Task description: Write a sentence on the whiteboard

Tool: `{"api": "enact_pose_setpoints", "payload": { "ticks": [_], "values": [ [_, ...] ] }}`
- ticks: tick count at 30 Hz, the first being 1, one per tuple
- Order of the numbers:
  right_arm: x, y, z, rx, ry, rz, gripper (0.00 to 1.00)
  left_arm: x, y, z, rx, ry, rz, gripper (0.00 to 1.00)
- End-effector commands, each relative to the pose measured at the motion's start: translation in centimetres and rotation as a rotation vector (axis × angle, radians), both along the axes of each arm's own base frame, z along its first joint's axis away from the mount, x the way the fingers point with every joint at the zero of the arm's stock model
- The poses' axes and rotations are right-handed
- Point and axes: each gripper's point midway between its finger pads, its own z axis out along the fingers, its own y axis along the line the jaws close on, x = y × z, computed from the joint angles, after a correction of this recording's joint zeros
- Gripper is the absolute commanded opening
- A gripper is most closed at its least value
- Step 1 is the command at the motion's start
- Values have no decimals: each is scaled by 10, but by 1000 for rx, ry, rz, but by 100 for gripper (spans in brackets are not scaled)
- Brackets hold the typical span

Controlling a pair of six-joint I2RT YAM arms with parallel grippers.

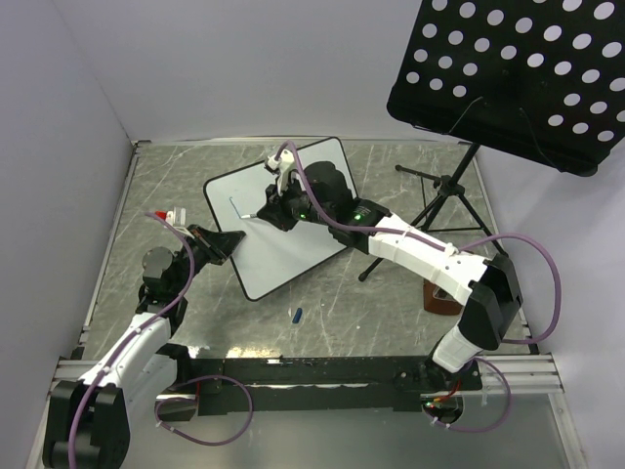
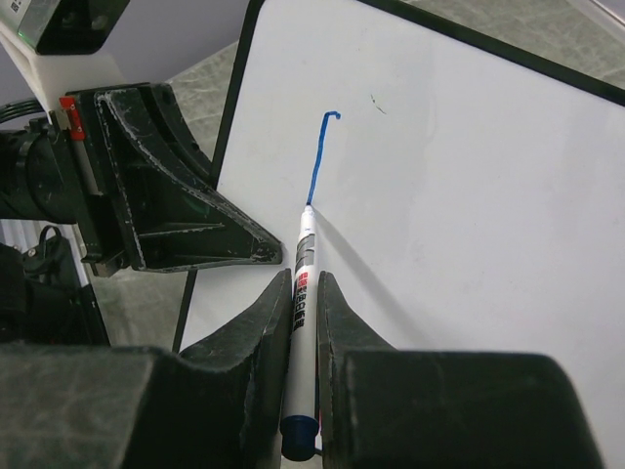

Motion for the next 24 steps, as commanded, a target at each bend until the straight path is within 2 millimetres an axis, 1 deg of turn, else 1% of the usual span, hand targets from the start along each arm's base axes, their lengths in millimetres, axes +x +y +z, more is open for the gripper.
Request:
{"api": "enact_pose_setpoints", "payload": {
  "ticks": [1, 2, 13, 17, 24],
  "values": [
    [-3, 0, 28, 53, -37, -3, 0, -4, -8, 13, 64, -118, -59, 1],
    [-2, 1, 34, 60, -46, -2, 0, -5, -8, 14, 63, -118, -62, 1],
    [5, 7, 55, 77, -76, -2, 0, -4, -8, 12, 66, -116, -65, 1],
    [8, 9, 57, 78, -82, -4, 0, -4, -9, 11, 65, -113, -68, 1],
    [20, 15, 55, 73, -86, -22, 0, -5, -9, 12, 68, -117, -71, 1]
  ]
}}
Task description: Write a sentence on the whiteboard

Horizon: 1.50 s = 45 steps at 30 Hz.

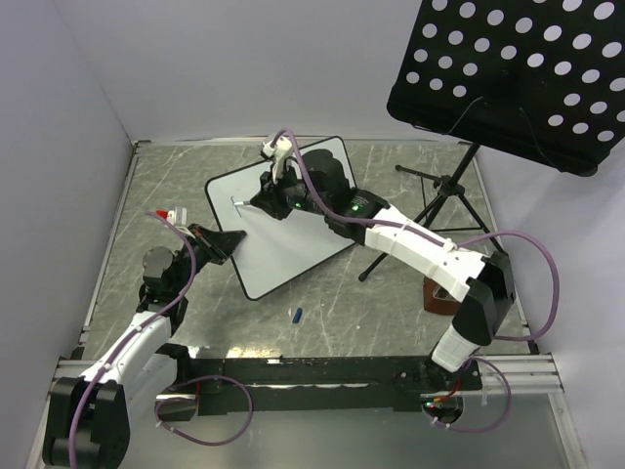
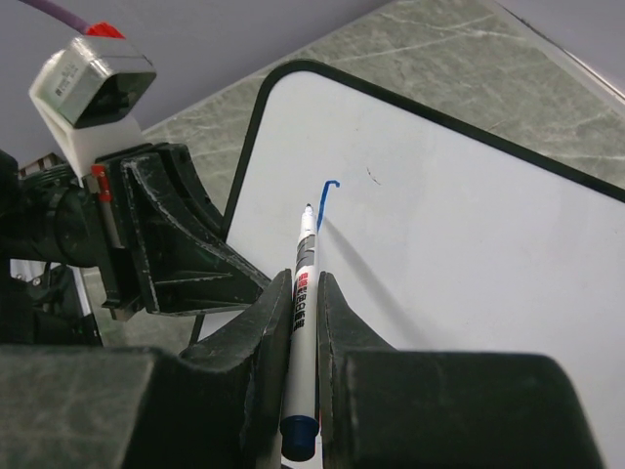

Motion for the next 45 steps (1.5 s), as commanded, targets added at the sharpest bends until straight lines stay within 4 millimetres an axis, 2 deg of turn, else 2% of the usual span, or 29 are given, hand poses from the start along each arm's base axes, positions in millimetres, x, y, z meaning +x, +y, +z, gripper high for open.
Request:
{"api": "enact_pose_setpoints", "payload": {
  "ticks": [1, 11, 16, 24, 28, 45],
  "values": [
    [13, 5, 22, 39, -41, -24, 0, -5, -7, 11, 61, -99, -54, 1],
    [25, 1, 26, 50, -41, -49, 0, -5, -7, 11, 62, -99, -54, 1],
    [28, 2, 22, 44, -35, -50, 0, -5, -7, 11, 63, -101, -54, 1],
    [25, -1, 11, 28, -20, -47, 0, -5, -7, 10, 63, -98, -52, 1],
    [21, -6, 11, 23, -24, -48, 0, -4, -7, 12, 64, -100, -51, 1],
    [5, -26, -17, -11, 13, -58, 0, -3, -5, 9, 70, -97, -41, 1]
  ]
}}
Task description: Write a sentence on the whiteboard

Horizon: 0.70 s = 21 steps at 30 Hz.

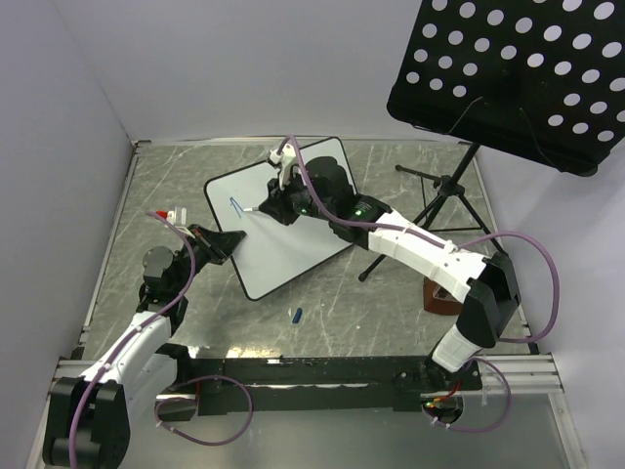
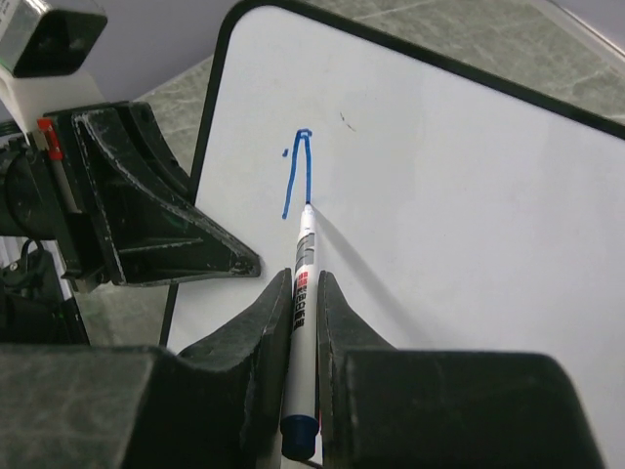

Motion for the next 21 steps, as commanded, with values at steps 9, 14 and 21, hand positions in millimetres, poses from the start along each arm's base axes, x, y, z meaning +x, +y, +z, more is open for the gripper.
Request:
{"api": "enact_pose_setpoints", "payload": {
  "ticks": [9, 14, 21],
  "values": [
    [3, -13, 17, 28, -34, -45, 0, -4, -7, 12, 75, -119, -55, 1],
    [13, -10, 28, 45, -45, -55, 0, -5, -7, 13, 73, -119, -58, 1],
    [23, -7, 35, 52, -53, -64, 0, -5, -8, 13, 73, -121, -61, 1]
  ]
}}
